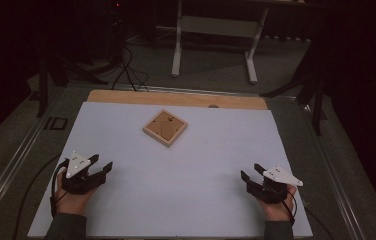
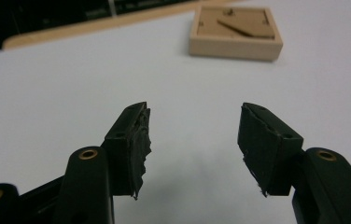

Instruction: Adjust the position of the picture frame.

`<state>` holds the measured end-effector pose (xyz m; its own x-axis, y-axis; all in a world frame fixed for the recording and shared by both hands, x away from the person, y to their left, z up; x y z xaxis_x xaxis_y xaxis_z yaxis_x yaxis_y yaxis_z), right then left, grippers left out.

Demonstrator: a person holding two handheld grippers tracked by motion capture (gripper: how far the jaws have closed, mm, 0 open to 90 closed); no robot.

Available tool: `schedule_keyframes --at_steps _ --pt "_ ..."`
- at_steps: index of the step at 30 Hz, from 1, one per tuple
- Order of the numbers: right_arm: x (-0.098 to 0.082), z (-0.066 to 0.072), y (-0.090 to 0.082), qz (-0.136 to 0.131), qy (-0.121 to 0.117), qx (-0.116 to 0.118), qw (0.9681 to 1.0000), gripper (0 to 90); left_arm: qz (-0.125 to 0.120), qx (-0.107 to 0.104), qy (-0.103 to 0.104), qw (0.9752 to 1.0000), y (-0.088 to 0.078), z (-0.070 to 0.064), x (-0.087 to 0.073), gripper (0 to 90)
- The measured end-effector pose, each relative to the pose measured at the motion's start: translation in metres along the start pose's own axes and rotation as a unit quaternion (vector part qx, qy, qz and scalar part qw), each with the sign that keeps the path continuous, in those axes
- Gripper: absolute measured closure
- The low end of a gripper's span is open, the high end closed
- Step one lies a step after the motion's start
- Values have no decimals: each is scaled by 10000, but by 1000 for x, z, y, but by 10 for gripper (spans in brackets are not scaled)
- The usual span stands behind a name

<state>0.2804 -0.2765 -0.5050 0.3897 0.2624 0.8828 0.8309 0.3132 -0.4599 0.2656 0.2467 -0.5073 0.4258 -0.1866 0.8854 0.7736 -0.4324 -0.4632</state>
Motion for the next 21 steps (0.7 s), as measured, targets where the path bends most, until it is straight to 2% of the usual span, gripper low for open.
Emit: schedule_keyframes --at_steps 2,3,5,6,8,13,21 --pt "0 0 1 34 -19 -11 10000 407 -19 -34 -64 10000 0 1 0 421" --pt "0 0 2 23 -30 -2 10000 405 -32 -21 -175 9998 0 3 -1 420" --pt "0 0 3 30 -30 10 10000 405 -32 -21 -175 9998 0 3 -1 420" --pt "1 1 4 4 -47 21 10000 403 -30 102 -158 9998 0 6 -2 422" --pt "2 1 4 -8 -25 29 10000 403 -64 125 -176 9997 -1 8 -2 423" --pt "2 3 3 13 -66 37 10000 407 -119 34 -290 9995 -2 10 -1 416" --pt "4 9 4 8 -155 121 9998 439 -8 39 -185 9998 0 9 0 424"
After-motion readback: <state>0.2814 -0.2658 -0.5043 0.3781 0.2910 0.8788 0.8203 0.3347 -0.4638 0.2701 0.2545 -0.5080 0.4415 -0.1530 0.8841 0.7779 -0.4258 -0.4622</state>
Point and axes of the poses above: each handheld gripper's, and its own axes: y roughly forward along the jaws, x roughly out of its top, z roughly to its left, the point moved 2 cm from there along y, roughly forward along the jaws, and after that the axes turned 6 degrees about -x, right-handed, at the moved point
